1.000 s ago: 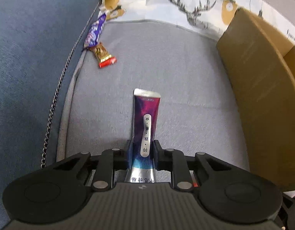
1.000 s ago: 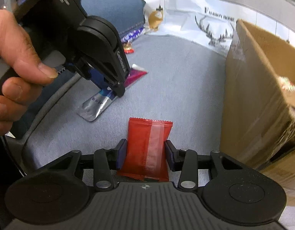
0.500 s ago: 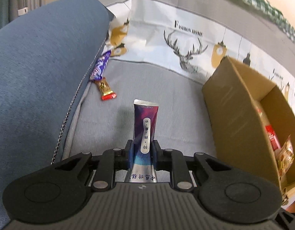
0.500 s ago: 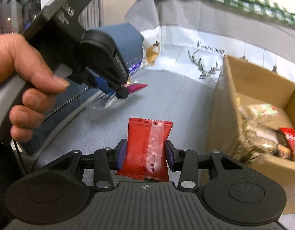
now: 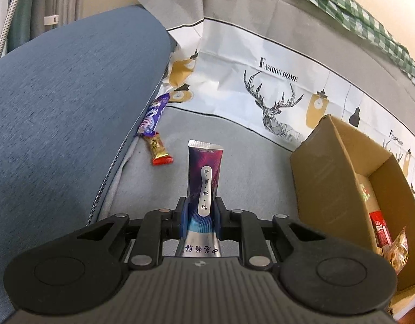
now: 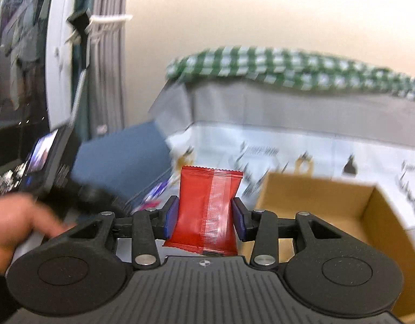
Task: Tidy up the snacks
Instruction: 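Lift and carry red packet and purple tube over the box with both tools, then open right tool dropping red packet into box while left tool releases purple tube, then move both open tools back down to the last snacks on the sofa, then close right tool on gold-red bar while left tool closes on purple candy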
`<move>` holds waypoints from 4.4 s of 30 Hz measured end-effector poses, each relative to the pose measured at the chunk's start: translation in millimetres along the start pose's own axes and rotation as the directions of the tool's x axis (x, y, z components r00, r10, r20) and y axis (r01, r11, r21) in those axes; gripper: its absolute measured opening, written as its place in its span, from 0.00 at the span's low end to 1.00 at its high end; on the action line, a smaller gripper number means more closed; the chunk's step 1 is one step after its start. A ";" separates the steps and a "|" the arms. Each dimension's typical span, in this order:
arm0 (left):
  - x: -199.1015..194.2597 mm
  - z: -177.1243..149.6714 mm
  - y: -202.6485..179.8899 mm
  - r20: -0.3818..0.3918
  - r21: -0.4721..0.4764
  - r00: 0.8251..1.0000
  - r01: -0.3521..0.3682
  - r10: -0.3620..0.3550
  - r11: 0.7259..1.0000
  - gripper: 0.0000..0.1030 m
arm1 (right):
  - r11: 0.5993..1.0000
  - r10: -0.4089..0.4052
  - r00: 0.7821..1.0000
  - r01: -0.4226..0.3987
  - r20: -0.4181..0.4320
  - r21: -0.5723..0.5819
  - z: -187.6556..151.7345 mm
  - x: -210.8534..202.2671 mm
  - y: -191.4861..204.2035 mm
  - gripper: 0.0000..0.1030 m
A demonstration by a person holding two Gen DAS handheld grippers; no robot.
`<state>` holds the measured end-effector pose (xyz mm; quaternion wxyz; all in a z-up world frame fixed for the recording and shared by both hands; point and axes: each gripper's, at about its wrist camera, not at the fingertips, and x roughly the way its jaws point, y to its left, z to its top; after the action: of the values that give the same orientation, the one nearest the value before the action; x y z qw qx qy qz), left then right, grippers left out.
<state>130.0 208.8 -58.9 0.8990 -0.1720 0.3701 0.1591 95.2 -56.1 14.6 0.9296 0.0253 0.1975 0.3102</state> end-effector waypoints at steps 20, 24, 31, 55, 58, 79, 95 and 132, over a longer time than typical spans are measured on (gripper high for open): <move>18.0 11.6 -47.3 0.079 0.003 0.996 0.030 -0.030 1.000 0.20 | 0.927 -0.254 0.964 0.267 -0.081 0.265 -2.6 19.8 -164.0 0.42; 13.2 12.5 -60.8 0.130 0.007 0.987 0.090 -0.090 0.996 0.20 | 0.925 -0.271 0.959 0.284 -0.085 0.251 0.5 24.9 -161.6 0.42; -1.7 10.9 -92.2 0.226 0.071 0.938 0.251 -0.261 0.965 0.20 | 0.908 -0.323 0.942 0.336 -0.092 0.252 -2.8 13.5 -173.7 0.42; -6.7 -23.5 -166.9 0.124 0.292 0.784 0.556 -0.608 0.778 0.48 | 0.863 -0.434 0.887 0.459 -0.156 0.212 -12.1 24.8 -178.8 0.54; -2.0 -16.2 -151.1 0.150 0.225 0.810 0.531 -0.567 0.817 0.48 | 0.855 -0.447 0.879 0.474 -0.166 0.211 -13.5 29.2 -176.7 0.58; -32.6 29.7 -58.3 0.351 0.152 0.908 0.185 -0.228 0.971 0.07 | 0.987 -0.112 0.993 0.114 -0.027 0.111 -6.0 63.2 -47.8 0.11; 22.8 92.2 17.1 0.277 0.047 0.960 -0.046 0.032 0.998 0.07 | 0.989 0.145 0.987 -0.147 -0.073 -0.013 -15.9 115.1 68.4 0.12; 33.8 102.1 66.3 0.290 -0.172 0.936 -0.154 0.200 0.973 0.08 | 0.995 0.071 0.965 -0.085 -0.252 -0.044 -70.5 324.5 141.0 0.30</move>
<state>187.7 316.8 -27.9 0.9122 -0.1768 0.2278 0.2910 225.0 242.6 -140.4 0.8847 -0.0314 0.3036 0.3525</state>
